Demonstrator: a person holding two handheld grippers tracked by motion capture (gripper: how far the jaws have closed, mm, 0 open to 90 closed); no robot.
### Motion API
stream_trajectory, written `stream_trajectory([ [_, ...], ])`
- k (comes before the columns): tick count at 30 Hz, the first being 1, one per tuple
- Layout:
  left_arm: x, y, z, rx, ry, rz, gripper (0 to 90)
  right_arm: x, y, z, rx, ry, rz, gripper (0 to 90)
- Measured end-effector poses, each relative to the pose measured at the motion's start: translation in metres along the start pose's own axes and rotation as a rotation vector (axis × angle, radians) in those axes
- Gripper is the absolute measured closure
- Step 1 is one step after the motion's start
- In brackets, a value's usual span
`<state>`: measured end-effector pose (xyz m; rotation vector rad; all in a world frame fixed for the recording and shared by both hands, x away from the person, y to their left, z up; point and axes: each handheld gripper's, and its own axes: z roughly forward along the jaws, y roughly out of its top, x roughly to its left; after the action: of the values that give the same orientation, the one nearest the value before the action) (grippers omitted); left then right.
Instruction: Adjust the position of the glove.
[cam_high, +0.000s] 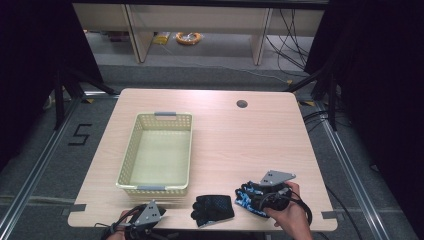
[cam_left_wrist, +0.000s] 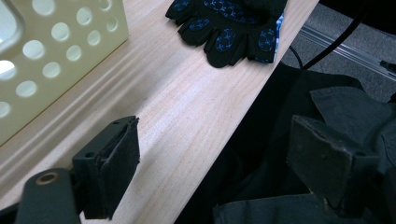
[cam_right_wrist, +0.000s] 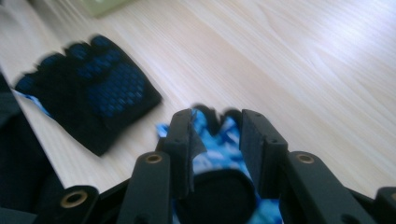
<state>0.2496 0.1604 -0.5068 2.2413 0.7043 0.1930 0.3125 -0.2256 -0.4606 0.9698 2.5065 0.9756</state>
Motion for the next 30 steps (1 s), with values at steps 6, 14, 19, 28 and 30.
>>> stream_trajectory([
  [6, 0.000, 0.000, 0.000, 0.001, -0.001, 0.002, 16.8, -0.010, -0.015, 0.001, 0.063, -0.080, 0.016, 66.0],
  [14, -0.002, 0.000, 0.001, 0.000, -0.005, -0.030, 16.8, -0.022, -0.028, 0.004, 0.076, -0.095, 0.039, 66.3],
  [19, -0.002, 0.000, 0.001, 0.000, -0.007, -0.026, 16.8, -0.024, -0.031, 0.008, 0.081, -0.103, 0.068, 66.1],
  [28, -0.001, 0.000, 0.002, 0.000, -0.010, -0.008, 16.8, -0.028, -0.037, 0.016, 0.101, -0.061, 0.139, 65.8],
  [30, -0.001, 0.000, 0.002, 0.002, -0.009, -0.008, 16.8, -0.029, -0.037, 0.016, 0.097, -0.051, 0.144, 68.1],
])
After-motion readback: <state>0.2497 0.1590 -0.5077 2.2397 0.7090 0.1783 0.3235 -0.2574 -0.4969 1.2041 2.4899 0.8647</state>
